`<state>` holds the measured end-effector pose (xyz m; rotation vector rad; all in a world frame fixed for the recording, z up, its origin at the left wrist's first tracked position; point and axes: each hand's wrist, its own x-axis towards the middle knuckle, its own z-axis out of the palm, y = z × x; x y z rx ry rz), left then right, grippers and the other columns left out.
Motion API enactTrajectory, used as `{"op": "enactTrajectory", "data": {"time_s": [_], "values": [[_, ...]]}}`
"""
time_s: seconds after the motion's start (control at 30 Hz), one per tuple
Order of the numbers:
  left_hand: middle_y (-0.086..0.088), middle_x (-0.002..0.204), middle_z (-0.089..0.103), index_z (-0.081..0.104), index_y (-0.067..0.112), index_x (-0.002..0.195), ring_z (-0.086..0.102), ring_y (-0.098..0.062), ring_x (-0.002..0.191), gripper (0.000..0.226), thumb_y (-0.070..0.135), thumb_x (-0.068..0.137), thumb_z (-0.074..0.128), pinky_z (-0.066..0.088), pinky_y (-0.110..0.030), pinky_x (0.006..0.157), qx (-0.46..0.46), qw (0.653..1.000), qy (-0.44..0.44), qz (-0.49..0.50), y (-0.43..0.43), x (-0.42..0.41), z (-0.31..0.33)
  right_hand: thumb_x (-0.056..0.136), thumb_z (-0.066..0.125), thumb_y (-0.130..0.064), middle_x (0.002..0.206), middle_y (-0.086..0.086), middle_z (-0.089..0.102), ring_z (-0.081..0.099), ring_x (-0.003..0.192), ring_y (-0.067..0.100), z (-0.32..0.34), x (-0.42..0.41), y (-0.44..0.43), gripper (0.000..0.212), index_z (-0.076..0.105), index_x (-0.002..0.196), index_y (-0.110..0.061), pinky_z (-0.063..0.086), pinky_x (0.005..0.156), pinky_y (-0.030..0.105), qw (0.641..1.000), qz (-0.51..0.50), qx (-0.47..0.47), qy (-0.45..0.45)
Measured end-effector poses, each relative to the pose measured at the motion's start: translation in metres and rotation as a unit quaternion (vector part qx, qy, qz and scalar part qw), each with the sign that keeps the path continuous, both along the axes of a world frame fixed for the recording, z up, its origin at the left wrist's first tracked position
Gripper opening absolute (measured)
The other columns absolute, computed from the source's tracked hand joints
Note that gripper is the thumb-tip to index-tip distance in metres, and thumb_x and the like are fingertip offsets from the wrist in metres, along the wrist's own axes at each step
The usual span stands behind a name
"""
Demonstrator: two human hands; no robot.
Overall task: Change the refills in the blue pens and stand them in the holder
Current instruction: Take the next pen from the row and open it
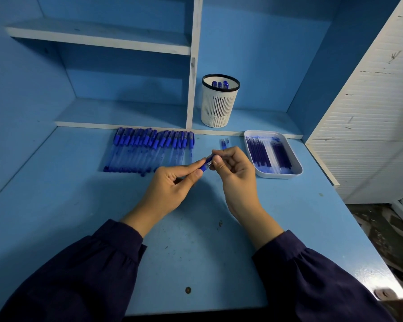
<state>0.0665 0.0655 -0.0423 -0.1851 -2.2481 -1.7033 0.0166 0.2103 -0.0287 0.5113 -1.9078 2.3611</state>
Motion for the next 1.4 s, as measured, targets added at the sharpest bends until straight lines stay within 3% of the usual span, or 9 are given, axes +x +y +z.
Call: {"op": "enactTrajectory", "data": {"time_s": [0.17,0.4,0.5,0.57,0.67,0.73,1.0,1.23,1.4], "values": [[0.0,0.073,0.072,0.061,0.023,0.124,0.041,-0.001,0.051,0.031,0.012,0.095,0.062,0.038,-0.01,0.053,-0.012,1.0,0.009,0.002,0.0,0.0,0.001,0.092,0.055,0.007,0.081,0.001,0.065,0.062,0.073,0.01,-0.001,0.0,0.0,0.018,0.062,0.088,-0.01,0.05,0.075,0.021,1.0,-0.001,-0.001,0.001],[0.027,0.073,0.068,0.061,0.017,0.128,0.049,0.005,0.055,0.032,0.012,0.097,0.06,0.042,-0.007,0.062,-0.029,1.0,0.003,-0.006,-0.001,-0.001,0.001,0.092,0.054,0.007,0.081,0.004,0.065,0.061,0.074,0.011,-0.001,0.0,0.0,0.017,0.062,0.091,-0.008,0.05,0.075,0.021,1.0,-0.002,0.0,0.005],[0.025,0.104,0.072,0.057,0.052,0.127,0.047,-0.018,0.073,0.034,0.037,0.096,0.057,0.049,-0.041,0.069,-0.031,0.999,0.005,-0.042,-0.002,-0.002,-0.002,0.093,0.052,0.007,0.082,0.005,0.065,0.061,0.075,0.012,0.0,-0.004,0.002,0.017,0.062,0.093,-0.007,0.051,0.076,0.023,1.0,0.0,-0.021,0.01],[0.023,0.09,0.073,0.053,0.059,0.125,0.043,-0.028,0.06,0.035,0.039,0.096,0.056,0.048,-0.051,0.059,-0.037,0.998,0.009,-0.041,-0.002,-0.003,-0.004,0.093,0.052,0.007,0.081,0.004,0.066,0.061,0.075,0.013,0.002,-0.006,0.003,0.016,0.062,0.093,-0.006,0.051,0.076,0.023,1.0,0.01,-0.024,0.008],[0.01,0.062,0.06,0.058,0.055,0.122,0.049,-0.033,0.058,0.032,0.037,0.096,0.057,0.042,-0.036,0.056,-0.027,0.999,0.009,-0.019,0.0,-0.001,-0.001,0.092,0.055,0.005,0.077,-0.001,0.068,0.061,0.071,0.011,0.005,-0.009,0.004,0.014,0.063,0.092,-0.006,0.05,0.072,0.021,0.999,0.024,-0.026,-0.006],[0.015,0.068,0.065,0.056,0.049,0.123,0.057,-0.004,0.063,0.034,0.037,0.091,0.055,0.045,-0.021,0.064,-0.019,1.0,0.007,-0.01,0.002,0.001,0.001,0.091,0.057,0.004,0.077,-0.003,0.069,0.061,0.07,0.009,0.007,-0.012,0.005,0.011,0.063,0.092,-0.006,0.049,0.069,0.019,0.999,0.026,-0.028,-0.011],[0.012,0.076,0.067,0.061,0.029,0.126,0.057,-0.001,0.065,0.029,0.021,0.099,0.057,0.044,-0.013,0.065,0.051,0.997,0.022,0.05,0.002,-0.001,-0.002,0.09,0.062,-0.002,0.078,0.006,0.069,0.063,0.071,0.013,0.01,-0.024,0.014,0.007,0.065,0.097,-0.002,0.052,0.074,0.021,0.995,-0.013,-0.074,-0.067],[0.007,0.088,0.068,0.054,0.048,0.119,0.046,-0.005,0.057,0.032,0.021,0.101,0.054,0.042,-0.016,0.056,-0.005,0.988,0.067,0.142,-0.011,-0.005,-0.005,0.083,0.073,-0.012,0.069,-0.004,0.065,0.058,0.061,0.0,-0.007,-0.025,0.014,0.005,0.069,0.086,-0.01,0.047,0.066,0.014,0.955,-0.092,0.282,0.009],[0.005,0.095,0.071,0.062,0.026,0.12,0.065,-0.003,0.08,0.024,0.016,0.098,0.059,0.052,-0.014,0.072,-0.055,0.976,0.115,0.178,-0.015,-0.008,-0.007,0.081,0.075,-0.016,0.074,0.006,0.064,0.057,0.069,0.018,-0.016,-0.021,0.012,0.012,0.066,0.081,-0.008,0.038,0.059,0.01,0.897,-0.085,0.424,0.091]]}}
